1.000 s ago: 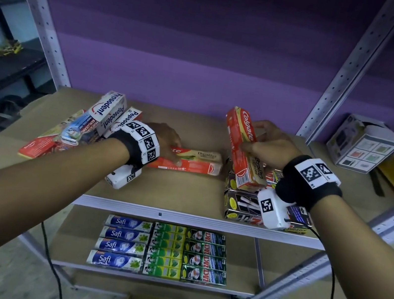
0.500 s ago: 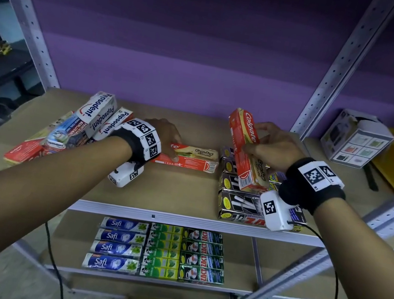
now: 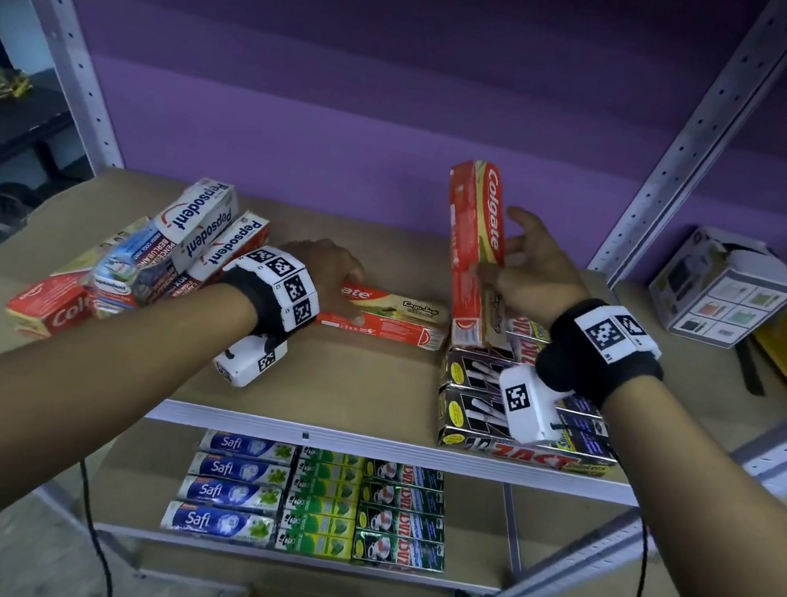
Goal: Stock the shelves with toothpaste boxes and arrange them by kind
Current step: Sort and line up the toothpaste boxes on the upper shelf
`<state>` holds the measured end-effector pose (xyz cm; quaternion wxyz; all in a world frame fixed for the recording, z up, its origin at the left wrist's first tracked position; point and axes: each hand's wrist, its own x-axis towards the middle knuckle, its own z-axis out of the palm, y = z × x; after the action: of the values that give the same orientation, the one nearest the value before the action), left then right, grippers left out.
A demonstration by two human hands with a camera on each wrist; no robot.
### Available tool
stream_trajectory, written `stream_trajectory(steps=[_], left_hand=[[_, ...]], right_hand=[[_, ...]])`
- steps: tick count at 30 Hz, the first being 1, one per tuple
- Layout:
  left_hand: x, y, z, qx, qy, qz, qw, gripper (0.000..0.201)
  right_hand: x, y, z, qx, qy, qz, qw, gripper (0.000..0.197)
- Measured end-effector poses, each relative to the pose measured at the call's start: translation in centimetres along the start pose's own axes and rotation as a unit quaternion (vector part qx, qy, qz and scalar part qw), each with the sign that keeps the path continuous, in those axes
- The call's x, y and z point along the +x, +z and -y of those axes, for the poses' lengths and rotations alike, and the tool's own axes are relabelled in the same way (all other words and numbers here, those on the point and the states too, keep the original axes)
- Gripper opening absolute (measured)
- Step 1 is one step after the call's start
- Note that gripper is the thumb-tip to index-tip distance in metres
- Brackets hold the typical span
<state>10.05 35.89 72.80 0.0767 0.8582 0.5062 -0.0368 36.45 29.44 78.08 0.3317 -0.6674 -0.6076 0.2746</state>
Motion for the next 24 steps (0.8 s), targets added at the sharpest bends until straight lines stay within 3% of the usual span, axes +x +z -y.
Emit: stream_trajectory(steps=[5, 7, 13, 24], left_hand=[[-0.9, 0.7, 2.6, -0.047, -0.100, 0.032, 0.993, 0.083], [-1.3, 0.9, 3.6, -0.039, -0.127, 0.055, 0.990, 0.075], [-2.8, 1.2, 4.9, -0.097, -0.111, 0.065, 0.987, 0.046], [-3.4, 1.3, 4.2, -0.005, -0.074, 0.038, 0.997, 0.040]], right_hand=[[1.9, 2.8, 1.9, 0.026, -0.066, -0.010, 0.997, 0.061], [2.8, 4.0, 3.0, 0.010, -0.078, 0.005, 0.997, 0.058], [5.4, 7.6, 6.0, -0.155, -0.141, 0.085, 0.974, 0.062], [7.1, 11.7, 5.7, -0.328, -0.130, 0.180, 0.918, 0.052]])
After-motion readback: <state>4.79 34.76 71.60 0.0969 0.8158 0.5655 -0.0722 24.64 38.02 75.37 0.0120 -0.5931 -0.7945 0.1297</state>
